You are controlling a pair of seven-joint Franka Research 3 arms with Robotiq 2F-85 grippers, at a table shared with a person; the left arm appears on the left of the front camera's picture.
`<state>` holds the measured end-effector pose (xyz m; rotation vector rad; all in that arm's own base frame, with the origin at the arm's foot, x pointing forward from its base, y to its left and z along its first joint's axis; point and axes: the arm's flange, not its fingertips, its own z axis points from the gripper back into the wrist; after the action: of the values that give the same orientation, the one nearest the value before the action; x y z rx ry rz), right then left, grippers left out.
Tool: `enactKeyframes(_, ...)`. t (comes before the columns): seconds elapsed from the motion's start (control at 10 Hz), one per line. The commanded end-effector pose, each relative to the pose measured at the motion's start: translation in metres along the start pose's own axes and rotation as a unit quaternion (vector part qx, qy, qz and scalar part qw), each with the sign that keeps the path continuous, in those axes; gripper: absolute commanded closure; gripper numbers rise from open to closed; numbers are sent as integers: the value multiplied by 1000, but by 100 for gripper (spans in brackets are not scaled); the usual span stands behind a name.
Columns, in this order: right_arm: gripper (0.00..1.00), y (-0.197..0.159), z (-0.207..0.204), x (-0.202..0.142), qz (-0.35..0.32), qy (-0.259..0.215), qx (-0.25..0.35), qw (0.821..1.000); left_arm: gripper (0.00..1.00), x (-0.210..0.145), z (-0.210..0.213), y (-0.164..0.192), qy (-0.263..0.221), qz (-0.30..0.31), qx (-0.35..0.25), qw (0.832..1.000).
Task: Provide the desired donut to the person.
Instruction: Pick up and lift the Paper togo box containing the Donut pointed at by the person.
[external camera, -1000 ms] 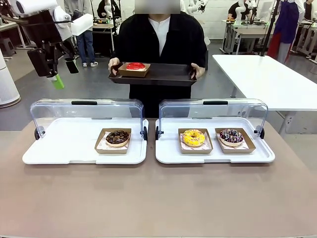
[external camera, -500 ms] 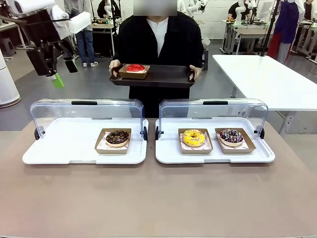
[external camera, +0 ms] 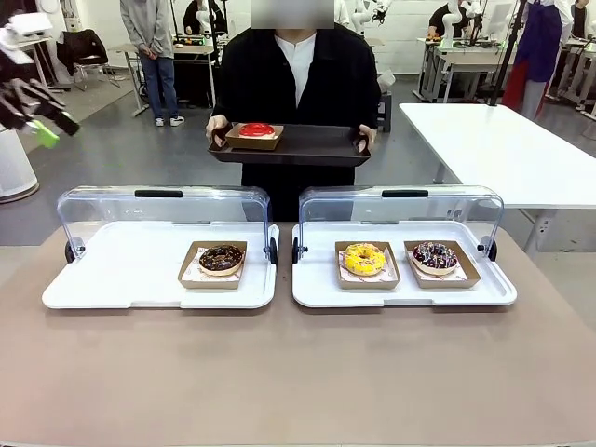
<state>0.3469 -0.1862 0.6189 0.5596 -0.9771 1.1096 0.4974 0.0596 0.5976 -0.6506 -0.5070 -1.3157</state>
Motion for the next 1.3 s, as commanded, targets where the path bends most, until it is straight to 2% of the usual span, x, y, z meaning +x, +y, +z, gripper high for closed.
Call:
enactKeyframes(0.0, 0, 0, -1, 0, 3, -7, 1, 1000, 3, -6, 32, -17, -24, -9, -8, 1000)
enactKeyframes(0.3, 0, 0, -1, 0, 3, -7, 1, 1000, 3, -54, 74, -44, -24, -44, 64, 997)
enactKeyframes(0.5, 0, 0, -1, 0, 3, -7, 1, 1000, 3, -86, 97, -59, -48, -56, 115, 991)
enactKeyframes(0.8, 0, 0, -1, 0, 3, -7, 1, 1000, 3, -118, 97, -57, -65, -27, 123, 990)
enactKeyframes(1.1, 0, 0, -1, 0, 3, -7, 1, 1000, 3, -114, 102, -58, -72, -10, 111, 991)
enactKeyframes(1.2, 0, 0, -1, 0, 3, -7, 1, 1000, 3, -125, 99, -55, -55, -13, 109, 992)
